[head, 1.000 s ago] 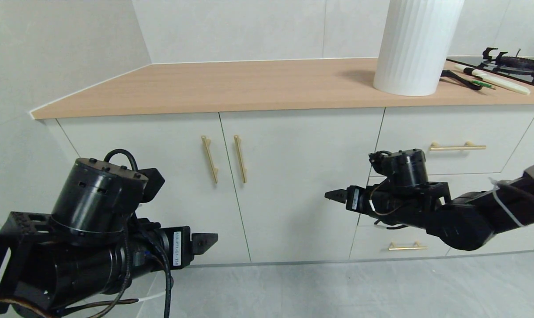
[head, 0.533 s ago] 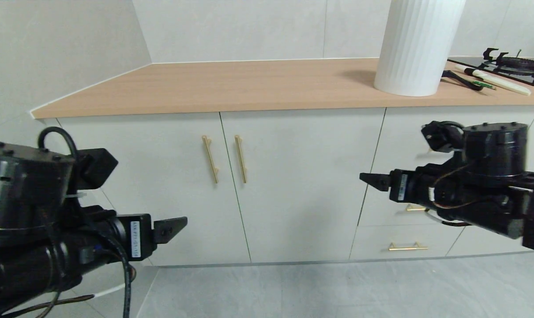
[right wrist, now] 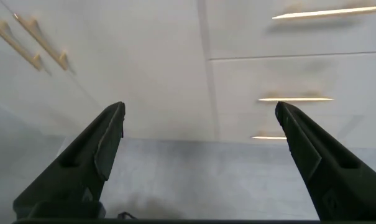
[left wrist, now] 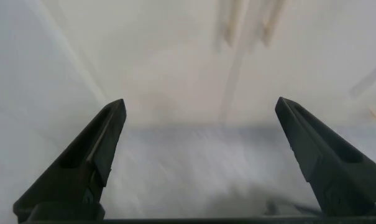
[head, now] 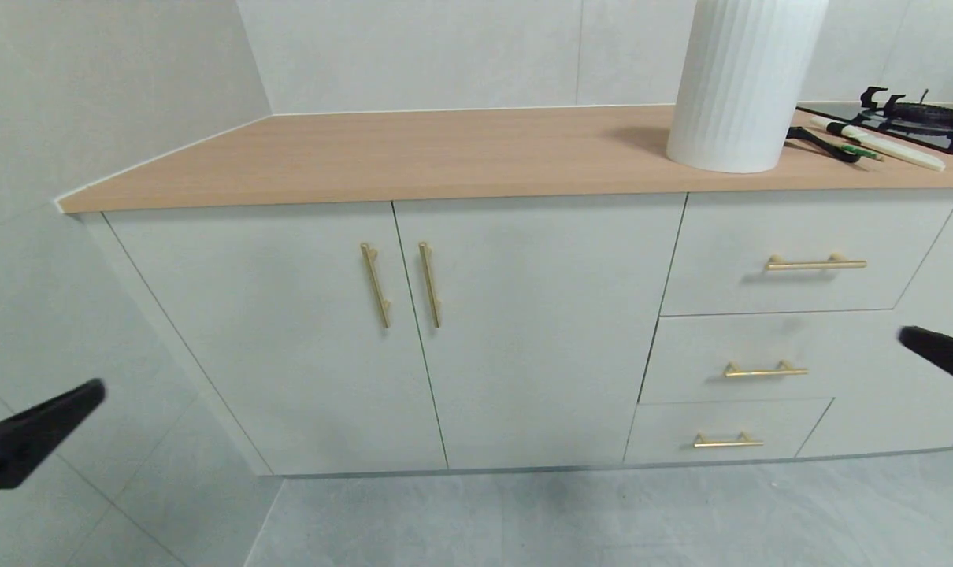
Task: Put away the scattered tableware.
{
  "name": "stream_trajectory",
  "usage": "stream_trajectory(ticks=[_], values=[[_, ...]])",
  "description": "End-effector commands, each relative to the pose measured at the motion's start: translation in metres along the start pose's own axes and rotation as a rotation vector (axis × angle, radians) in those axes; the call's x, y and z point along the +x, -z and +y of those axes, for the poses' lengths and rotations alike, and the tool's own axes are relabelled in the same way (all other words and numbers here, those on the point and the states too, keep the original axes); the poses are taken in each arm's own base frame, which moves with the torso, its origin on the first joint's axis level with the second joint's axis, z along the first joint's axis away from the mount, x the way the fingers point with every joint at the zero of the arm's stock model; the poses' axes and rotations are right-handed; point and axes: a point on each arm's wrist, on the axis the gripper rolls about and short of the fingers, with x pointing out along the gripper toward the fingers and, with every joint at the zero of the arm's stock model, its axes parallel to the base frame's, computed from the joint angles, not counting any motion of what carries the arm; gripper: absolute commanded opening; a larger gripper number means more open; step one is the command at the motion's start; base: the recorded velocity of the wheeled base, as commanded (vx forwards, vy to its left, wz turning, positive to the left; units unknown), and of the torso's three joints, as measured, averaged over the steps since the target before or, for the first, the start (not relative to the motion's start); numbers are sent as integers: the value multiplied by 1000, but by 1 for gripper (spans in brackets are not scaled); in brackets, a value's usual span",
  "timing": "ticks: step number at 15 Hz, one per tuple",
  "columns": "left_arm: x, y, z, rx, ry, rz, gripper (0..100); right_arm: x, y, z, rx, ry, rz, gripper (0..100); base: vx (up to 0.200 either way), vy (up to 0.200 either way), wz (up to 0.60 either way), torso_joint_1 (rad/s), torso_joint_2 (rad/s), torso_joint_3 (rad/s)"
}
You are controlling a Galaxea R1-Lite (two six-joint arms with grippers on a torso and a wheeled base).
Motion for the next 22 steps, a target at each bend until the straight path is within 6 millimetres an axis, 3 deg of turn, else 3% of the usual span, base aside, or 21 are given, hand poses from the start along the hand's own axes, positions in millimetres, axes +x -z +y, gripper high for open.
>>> stream_trajectory(ticks=[1,3,4,5,6,9,10,12,13,15,18,20,22], values=[[-77,26,34,-24,-138,-268,100,-92,24,-31,-35,144,-203,100,0,0,0,0,0,0],[-101,39,40,-46,-171,-337,100,-120,42,-36,-96,190,-285,100,0,0,0,0,0,0],[-116,49,43,-60,-194,-378,100,-144,55,-39,-147,216,-371,100,0,0,0,0,0,0],[-121,54,43,-65,-208,-392,100,-151,60,-40,-168,226,-391,100,0,0,0,0,0,0],[-132,64,44,-73,-227,-421,100,-156,65,-41,-173,267,-399,100,0,0,0,0,0,0],[-134,72,38,-105,-319,-425,100,-157,66,-40,-94,382,-410,100,0,0,0,0,0,0],[-139,89,34,-73,-327,-449,100,-153,71,-37,-83,443,-399,100,0,0,0,0,0,0],[-135,94,33,-60,-324,-434,100,-153,76,-35,-85,466,-401,100,0,0,0,0,0,0],[-126,102,33,-78,-327,-395,100,-151,100,-34,-108,463,-399,100,0,0,0,0,0,0],[-111,114,32,-63,-326,-358,100,-134,121,-39,-115,487,-306,100,0,0,0,0,0,0],[-74,148,27,1,-224,-348,100,-107,156,-46,-129,424,-225,100,0,0,0,0,0,0],[-60,166,26,36,-181,-326,100,-98,167,-45,-144,270,-249,100,0,0,0,0,0,0],[-58,173,25,38,-132,-265,100,-97,169,-45,-150,243,-219,100,0,0,0,0,0,0]])
